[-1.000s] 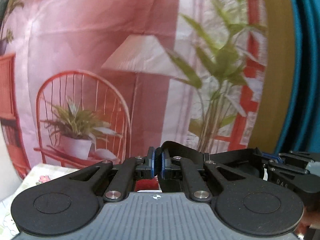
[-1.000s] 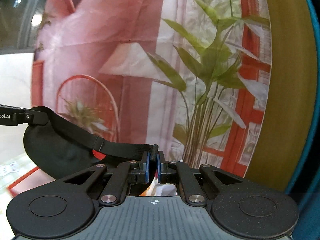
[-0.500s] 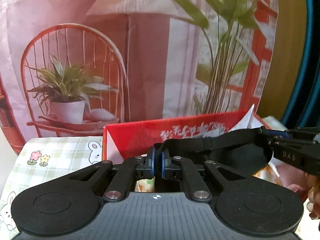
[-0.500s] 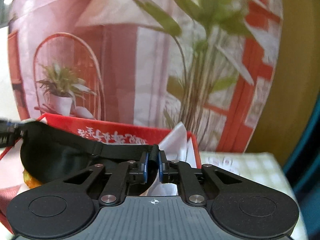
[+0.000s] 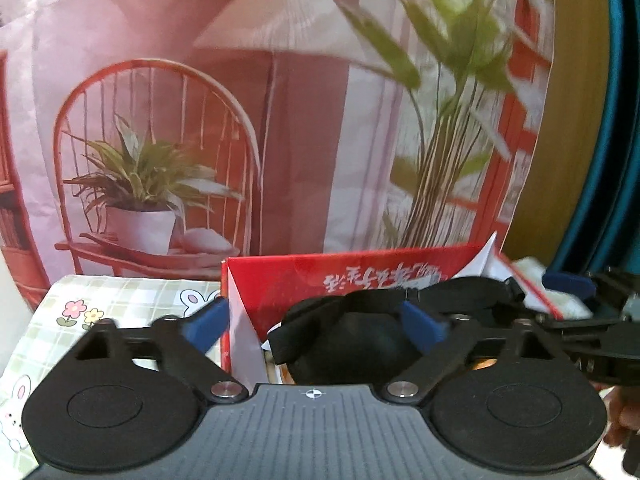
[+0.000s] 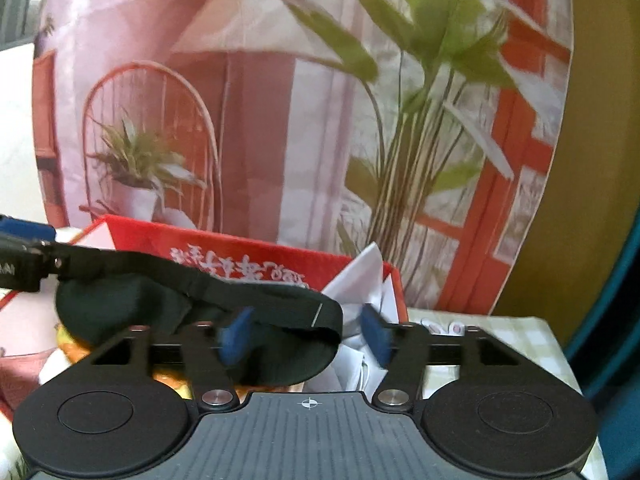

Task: Organize soft objects
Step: 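Lower the eye mask onto the pillow in the box and open both grippers, then move both grippers down to the green tasseled sachet beside the box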

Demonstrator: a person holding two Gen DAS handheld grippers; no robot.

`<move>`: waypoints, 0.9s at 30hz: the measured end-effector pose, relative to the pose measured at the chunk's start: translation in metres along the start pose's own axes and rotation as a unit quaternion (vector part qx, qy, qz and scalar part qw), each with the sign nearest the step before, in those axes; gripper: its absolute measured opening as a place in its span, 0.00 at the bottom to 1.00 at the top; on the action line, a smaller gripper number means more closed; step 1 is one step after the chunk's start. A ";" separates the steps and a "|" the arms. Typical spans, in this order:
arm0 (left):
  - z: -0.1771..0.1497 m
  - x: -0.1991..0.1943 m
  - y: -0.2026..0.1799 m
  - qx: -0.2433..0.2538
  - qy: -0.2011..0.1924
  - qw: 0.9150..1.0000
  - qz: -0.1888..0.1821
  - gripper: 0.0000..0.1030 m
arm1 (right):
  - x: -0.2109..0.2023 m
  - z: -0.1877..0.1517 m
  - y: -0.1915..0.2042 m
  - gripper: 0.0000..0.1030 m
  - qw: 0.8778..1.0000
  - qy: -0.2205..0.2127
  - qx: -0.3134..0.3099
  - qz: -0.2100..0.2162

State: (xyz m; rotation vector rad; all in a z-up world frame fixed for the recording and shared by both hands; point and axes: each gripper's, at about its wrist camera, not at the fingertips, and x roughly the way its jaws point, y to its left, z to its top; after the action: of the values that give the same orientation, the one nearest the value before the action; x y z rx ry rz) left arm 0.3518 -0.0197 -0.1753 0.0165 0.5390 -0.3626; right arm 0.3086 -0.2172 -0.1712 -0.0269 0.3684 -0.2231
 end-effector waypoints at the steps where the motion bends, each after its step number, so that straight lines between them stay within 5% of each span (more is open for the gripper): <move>1: -0.003 -0.005 0.002 -0.007 0.000 1.000 -0.002 0.97 | -0.005 -0.002 0.000 0.76 1.000 -0.006 0.004 0.002; 5: -0.012 -0.024 0.003 -0.016 0.011 1.000 -0.002 1.00 | -0.027 -0.012 0.002 0.99 0.999 -0.037 0.009 0.003; 15: -0.040 -0.075 -0.006 0.029 -0.013 0.999 0.019 1.00 | -0.080 -0.038 -0.002 1.00 0.995 -0.089 0.046 0.008; 27: -0.082 -0.106 -0.026 0.042 -0.021 0.999 0.021 1.00 | -0.117 -0.086 0.008 1.00 0.993 -0.097 0.040 0.051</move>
State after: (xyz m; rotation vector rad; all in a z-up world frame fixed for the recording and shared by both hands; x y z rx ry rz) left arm 0.2179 0.0000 -0.1899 0.1016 0.4802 -0.3447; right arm 0.1732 -0.1824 -0.2104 0.0493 0.1669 -0.1331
